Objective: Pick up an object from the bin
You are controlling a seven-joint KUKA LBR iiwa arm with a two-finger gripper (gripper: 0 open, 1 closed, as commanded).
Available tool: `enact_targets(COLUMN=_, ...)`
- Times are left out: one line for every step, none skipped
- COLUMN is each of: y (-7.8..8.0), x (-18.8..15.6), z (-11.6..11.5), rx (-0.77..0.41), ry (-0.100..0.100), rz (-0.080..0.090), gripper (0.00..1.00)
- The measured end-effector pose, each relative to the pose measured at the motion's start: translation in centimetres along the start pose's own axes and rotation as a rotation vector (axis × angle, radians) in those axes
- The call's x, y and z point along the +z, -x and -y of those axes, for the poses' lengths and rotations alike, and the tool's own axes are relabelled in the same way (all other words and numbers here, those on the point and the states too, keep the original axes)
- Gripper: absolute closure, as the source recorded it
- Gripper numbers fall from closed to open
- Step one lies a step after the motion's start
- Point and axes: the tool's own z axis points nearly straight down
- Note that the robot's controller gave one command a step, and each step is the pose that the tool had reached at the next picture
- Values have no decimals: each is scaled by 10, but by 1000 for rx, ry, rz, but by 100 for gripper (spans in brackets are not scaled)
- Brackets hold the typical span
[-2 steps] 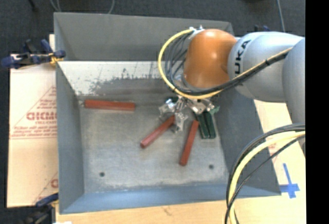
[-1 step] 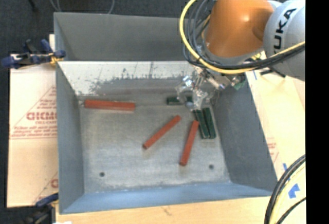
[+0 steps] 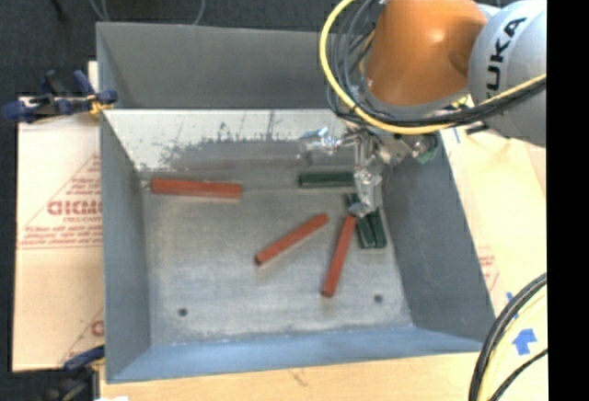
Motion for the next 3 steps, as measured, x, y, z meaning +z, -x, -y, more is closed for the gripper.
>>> enact_targets(y=-45, x=139, z=5, rx=185, ry=3, rz=-7, gripper=0)
enact_targets(y=-42, x=135, z=6, rx=186, ry=0, rz=0, gripper=100)
enact_targets(y=-42, x=135, z=6, rx=187, ry=0, rz=0, gripper=0)
